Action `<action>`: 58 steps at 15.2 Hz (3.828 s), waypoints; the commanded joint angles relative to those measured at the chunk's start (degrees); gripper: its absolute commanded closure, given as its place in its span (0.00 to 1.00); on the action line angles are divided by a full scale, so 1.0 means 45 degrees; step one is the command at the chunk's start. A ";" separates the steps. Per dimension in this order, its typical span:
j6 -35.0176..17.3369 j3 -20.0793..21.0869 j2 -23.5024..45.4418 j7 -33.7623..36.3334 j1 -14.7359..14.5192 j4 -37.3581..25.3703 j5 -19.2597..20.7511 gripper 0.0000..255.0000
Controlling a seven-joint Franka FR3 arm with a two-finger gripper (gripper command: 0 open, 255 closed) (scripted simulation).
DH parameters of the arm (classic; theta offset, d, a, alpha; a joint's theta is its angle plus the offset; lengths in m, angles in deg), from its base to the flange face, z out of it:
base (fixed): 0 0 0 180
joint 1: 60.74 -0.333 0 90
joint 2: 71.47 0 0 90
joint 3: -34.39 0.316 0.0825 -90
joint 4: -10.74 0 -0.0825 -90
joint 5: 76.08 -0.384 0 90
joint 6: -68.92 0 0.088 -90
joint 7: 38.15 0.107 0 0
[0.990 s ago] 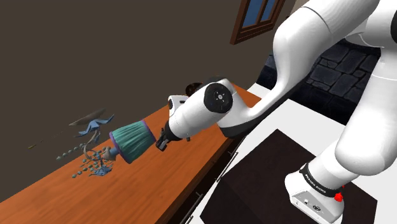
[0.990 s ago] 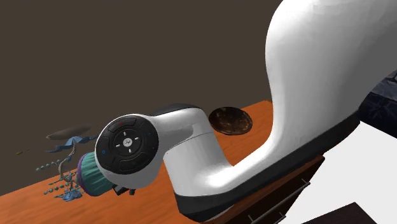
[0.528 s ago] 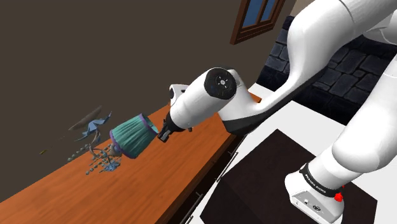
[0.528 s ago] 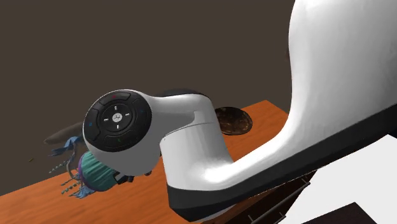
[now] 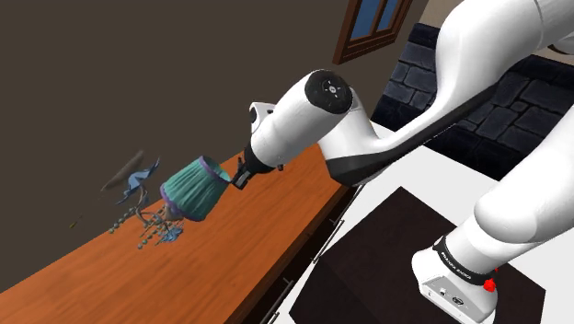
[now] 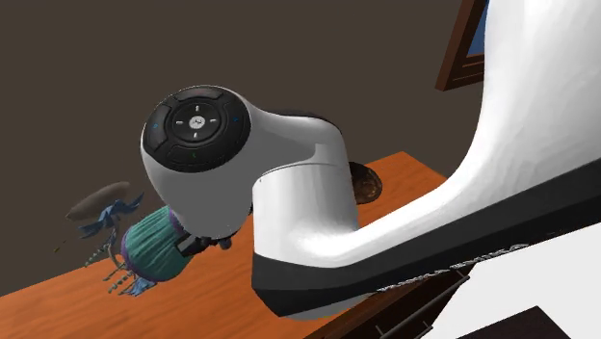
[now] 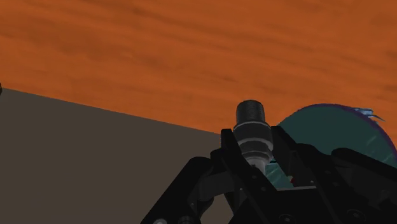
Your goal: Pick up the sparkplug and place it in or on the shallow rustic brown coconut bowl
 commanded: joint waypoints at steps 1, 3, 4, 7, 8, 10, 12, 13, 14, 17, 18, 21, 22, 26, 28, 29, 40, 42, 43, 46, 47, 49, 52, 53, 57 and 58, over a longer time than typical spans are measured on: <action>-0.1107 0.0166 -0.0559 -0.1058 0.0931 0.0405 -0.0753 1.00; -0.1727 0.0200 -0.0912 -0.2111 0.1685 0.0777 -0.1442 1.00; -0.2013 0.0199 -0.1059 -0.2673 0.2035 0.0944 -0.1810 1.00; -0.2761 0.0115 -0.1373 -0.4469 0.2956 0.1358 -0.2983 1.00; -0.2971 0.0033 -0.1435 -0.5099 0.3194 0.1466 -0.3392 1.00; -0.3319 0.0052 -0.1470 -0.6342 0.3833 0.1625 -0.4154 1.00; -0.3585 0.0064 -0.1412 -0.7566 0.4446 0.1712 -0.4862 1.00; -0.3691 0.0023 -0.1353 -0.8168 0.4699 0.1728 -0.5195 1.00; -0.3778 -0.0035 -0.1275 -0.8758 0.4930 0.1727 -0.5509 1.00; -0.3918 -0.0040 -0.0891 -1.0310 0.5789 0.1599 -0.6153 1.00; -0.3937 -0.0123 -0.0738 -1.0804 0.5987 0.1523 -0.6336 1.00; -0.3874 -0.0157 -0.0122 -1.1933 0.6801 0.1168 -0.6435 1.00; -0.3827 -0.0211 0.0106 -1.2273 0.7020 0.1017 -0.6427 1.00; -0.3516 -0.0494 0.1112 -1.3478 0.7762 0.0256 -0.6233 1.00; -0.3292 -0.0652 0.1659 -1.4018 0.8065 -0.0213 -0.6084 1.00; -0.3168 -0.0744 0.1934 -1.4295 0.8188 -0.0468 -0.6026 1.00; -0.4470 -0.4049 0.3019 -1.2813 0.5466 -0.0621 -0.3919 1.00; -0.4783 -0.4791 0.3240 -1.2452 0.4835 -0.0672 -0.3492 1.00; -0.4784 -0.4794 0.3239 -1.2455 0.4832 -0.0672 -0.3497 1.00; -0.4784 -0.4794 0.3239 -1.2456 0.4831 -0.0672 -0.3498 1.00; -0.4784 -0.4794 0.3239 -1.2456 0.4832 -0.0672 -0.3498 1.00; -0.4784 -0.4794 0.3239 -1.2456 0.4832 -0.0672 -0.3498 1.00; -0.4782 -0.4791 0.3239 -1.2457 0.4834 -0.0671 -0.3499 0.00; -0.4782 -0.4791 0.3239 -1.2457 0.4834 -0.0671 -0.3499 0.00; -0.4616 -0.3899 0.2845 -1.2871 0.5704 -0.0316 -0.3974 0.00; -0.4442 -0.2887 0.2458 -1.3337 0.6684 0.0027 -0.4524 0.00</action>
